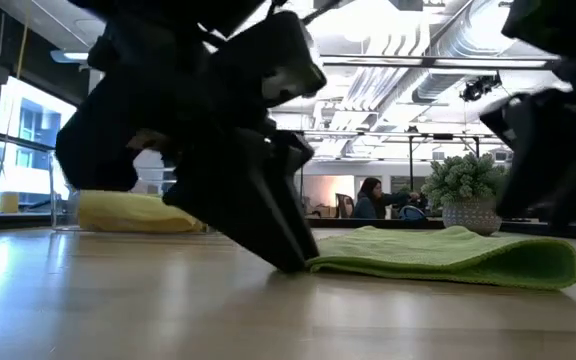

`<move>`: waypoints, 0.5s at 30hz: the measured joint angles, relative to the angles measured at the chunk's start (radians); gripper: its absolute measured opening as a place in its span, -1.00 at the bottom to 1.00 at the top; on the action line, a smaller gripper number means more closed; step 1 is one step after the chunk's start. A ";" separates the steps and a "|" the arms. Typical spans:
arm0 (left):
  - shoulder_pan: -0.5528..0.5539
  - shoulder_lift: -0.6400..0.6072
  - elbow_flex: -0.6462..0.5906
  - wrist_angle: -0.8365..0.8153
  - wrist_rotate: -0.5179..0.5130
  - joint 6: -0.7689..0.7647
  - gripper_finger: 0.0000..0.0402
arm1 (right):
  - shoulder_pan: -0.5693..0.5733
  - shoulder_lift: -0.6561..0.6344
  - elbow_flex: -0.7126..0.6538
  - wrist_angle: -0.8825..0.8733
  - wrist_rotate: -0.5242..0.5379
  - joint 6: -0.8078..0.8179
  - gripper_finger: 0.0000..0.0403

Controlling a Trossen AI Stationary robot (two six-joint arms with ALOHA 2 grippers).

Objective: Roll microfiber towels into tight, uniform cylinder then place into a basket
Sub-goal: Roll the green towel

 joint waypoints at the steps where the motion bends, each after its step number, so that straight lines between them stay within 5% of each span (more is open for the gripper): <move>1: -0.004 0.006 0.000 0.006 0.001 -0.033 -0.47 | -0.001 0.002 0.000 -0.012 -0.019 0.007 -0.20; 8: -0.041 0.093 0.002 0.247 0.023 -0.188 -0.47 | -0.001 0.009 0.000 -0.093 -0.074 -0.015 -0.20; 15: -0.054 0.090 0.014 0.270 -0.020 -0.098 -0.47 | 0.000 -0.011 0.021 -0.228 -0.111 0.016 -0.20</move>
